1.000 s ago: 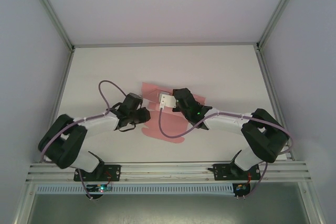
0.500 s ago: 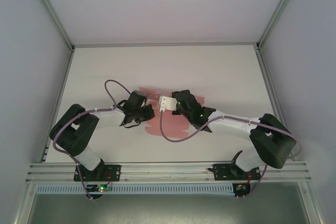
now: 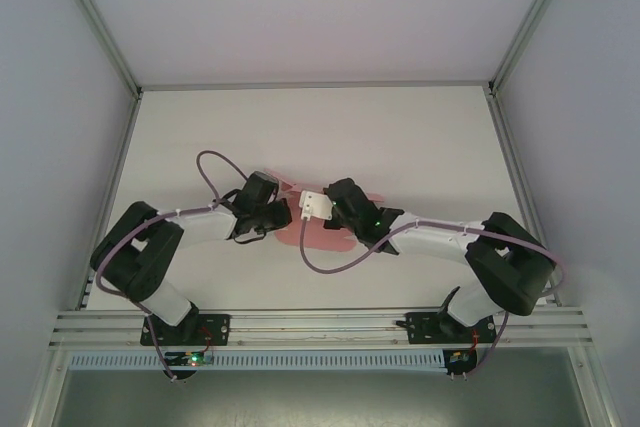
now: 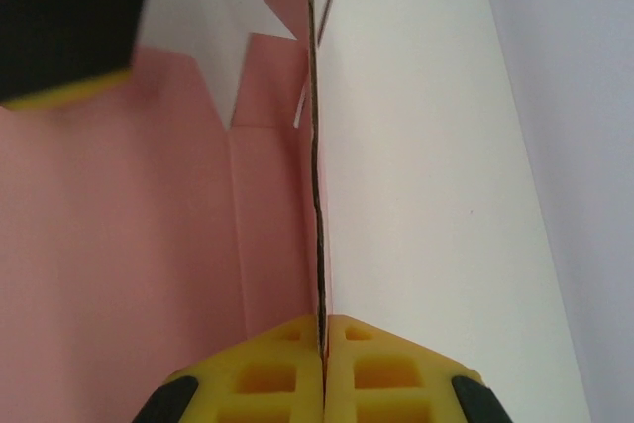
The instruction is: Assemble paper box
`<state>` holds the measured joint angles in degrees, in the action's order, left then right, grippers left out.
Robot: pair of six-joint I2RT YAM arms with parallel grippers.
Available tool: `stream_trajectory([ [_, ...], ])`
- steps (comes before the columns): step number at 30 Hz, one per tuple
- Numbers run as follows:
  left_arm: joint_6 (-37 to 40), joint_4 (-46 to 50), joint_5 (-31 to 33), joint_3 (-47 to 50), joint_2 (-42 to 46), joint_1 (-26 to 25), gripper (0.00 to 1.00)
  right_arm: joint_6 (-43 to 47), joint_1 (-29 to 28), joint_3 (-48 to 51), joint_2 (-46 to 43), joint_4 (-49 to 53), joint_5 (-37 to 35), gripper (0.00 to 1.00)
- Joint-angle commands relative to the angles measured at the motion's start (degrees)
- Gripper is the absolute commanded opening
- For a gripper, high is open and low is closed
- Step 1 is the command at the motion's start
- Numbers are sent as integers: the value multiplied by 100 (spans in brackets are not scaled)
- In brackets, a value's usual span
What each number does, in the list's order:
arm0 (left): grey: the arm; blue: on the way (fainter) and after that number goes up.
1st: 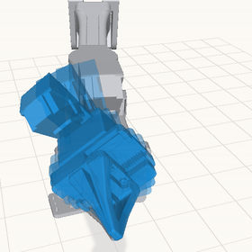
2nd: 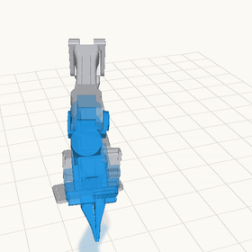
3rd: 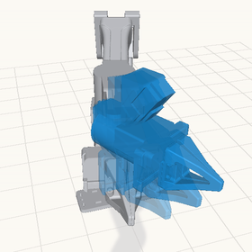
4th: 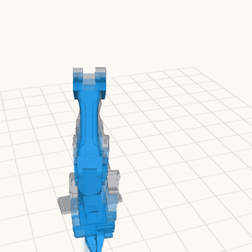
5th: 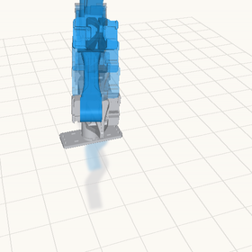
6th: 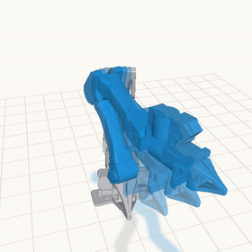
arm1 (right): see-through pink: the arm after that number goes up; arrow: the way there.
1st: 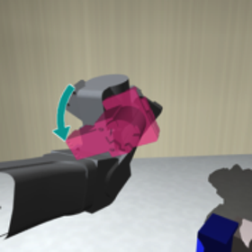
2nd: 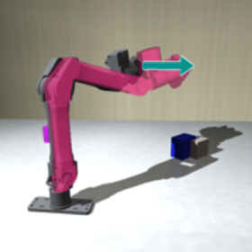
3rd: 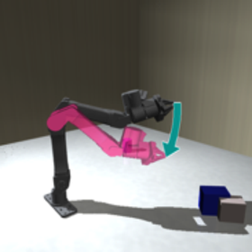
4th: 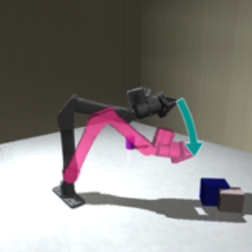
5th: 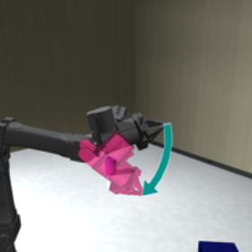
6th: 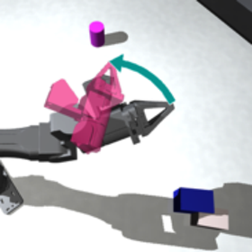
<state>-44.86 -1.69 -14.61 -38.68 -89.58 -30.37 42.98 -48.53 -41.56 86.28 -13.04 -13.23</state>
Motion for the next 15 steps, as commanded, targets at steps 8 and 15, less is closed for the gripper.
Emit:
stream_trajectory([
  [8, 618, 2700, 1904, -764, 2086, 459, 78, 17, 596, -409, -244, 1262, 946, 0],
  [15, 835, 1999, 1797, -1278, 1431, 1984, 100, 205, 942, -907, -68, 1875, 1718, 0],
])
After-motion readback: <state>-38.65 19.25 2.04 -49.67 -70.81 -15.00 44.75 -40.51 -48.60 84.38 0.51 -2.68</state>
